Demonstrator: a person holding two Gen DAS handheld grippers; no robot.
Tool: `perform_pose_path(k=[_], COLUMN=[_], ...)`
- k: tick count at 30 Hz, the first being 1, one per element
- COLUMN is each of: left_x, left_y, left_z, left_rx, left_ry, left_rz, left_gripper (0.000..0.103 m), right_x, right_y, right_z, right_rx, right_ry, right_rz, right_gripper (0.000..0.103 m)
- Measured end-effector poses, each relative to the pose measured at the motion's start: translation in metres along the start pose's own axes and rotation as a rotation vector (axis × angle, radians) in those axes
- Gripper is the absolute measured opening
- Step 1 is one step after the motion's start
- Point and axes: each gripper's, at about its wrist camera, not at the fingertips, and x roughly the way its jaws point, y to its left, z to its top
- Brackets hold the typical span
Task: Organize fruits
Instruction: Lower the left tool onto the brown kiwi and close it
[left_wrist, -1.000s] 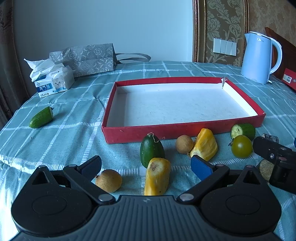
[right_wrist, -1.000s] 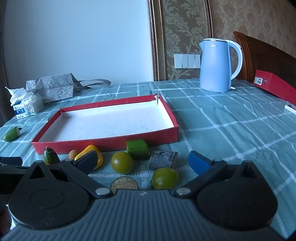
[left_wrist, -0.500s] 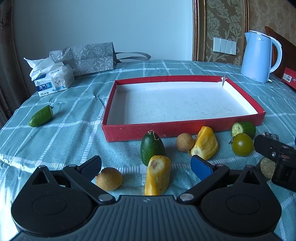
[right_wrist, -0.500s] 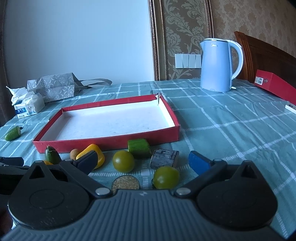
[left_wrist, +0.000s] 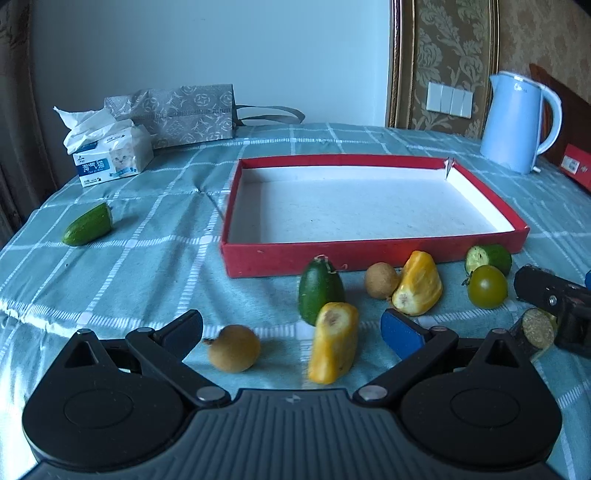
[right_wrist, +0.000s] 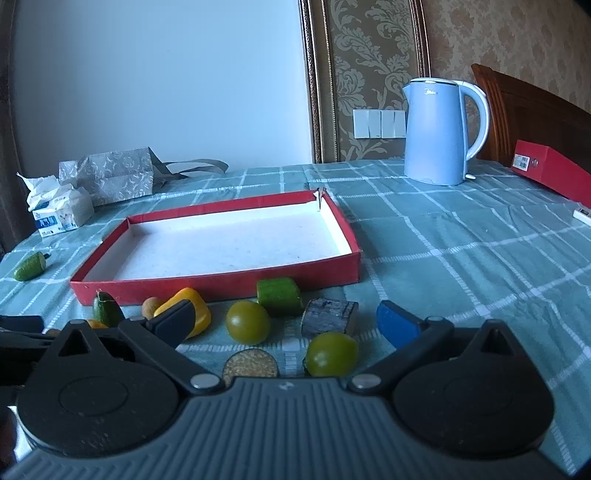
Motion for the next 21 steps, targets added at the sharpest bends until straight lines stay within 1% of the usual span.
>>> perform_pose_path(k=[3, 5, 10, 12, 14, 18, 21], left_x=[-0.007, -0.009, -0.011, -0.013, -0.015, -0.021, -0.023], left_y=[0.011, 0.019, 0.025, 0.021, 0.016, 0.018, 0.027], left_z=[-0.006, -0.008, -0.009, -0.009, -0.009, -0.013, -0.014], left_rx=[0.01, -0.002, -0.021, -0.008, 0.026, 0.057, 0.057], left_ry=[-0.02, -0.032, -0.055, -0.073, -0.091, -0.124, -0.125], left_rz=[0.004, 0.003, -0.045, -0.069, -0.095, -0.094, -0.112], left_gripper=[0.103, 0.103, 0.103, 0.103, 0.103, 0.103, 0.103], right_x=[-0.001, 0.0, 0.003, 0.003, 0.004, 0.004, 0.004], right_y=[-0.001, -0.001, -0.002, -0.003, -0.005, -0.005, -0.003], right_z=[-0.001, -0.001, -0.002, -0.002, -0.003, -0.003, -0.004], right_rx=[0.005, 0.005, 0.014, 0.016, 0.023, 0.031, 0.017], right_ry=[-0.001, -0.003, 0.006, 0.008, 0.01, 0.012, 0.011], right_rz=[0.004, -0.001, 0.004, -0.002, -0.006, -0.003, 0.005], right_gripper=[0.103, 0.103, 0.103, 0.103, 0.103, 0.103, 0.103])
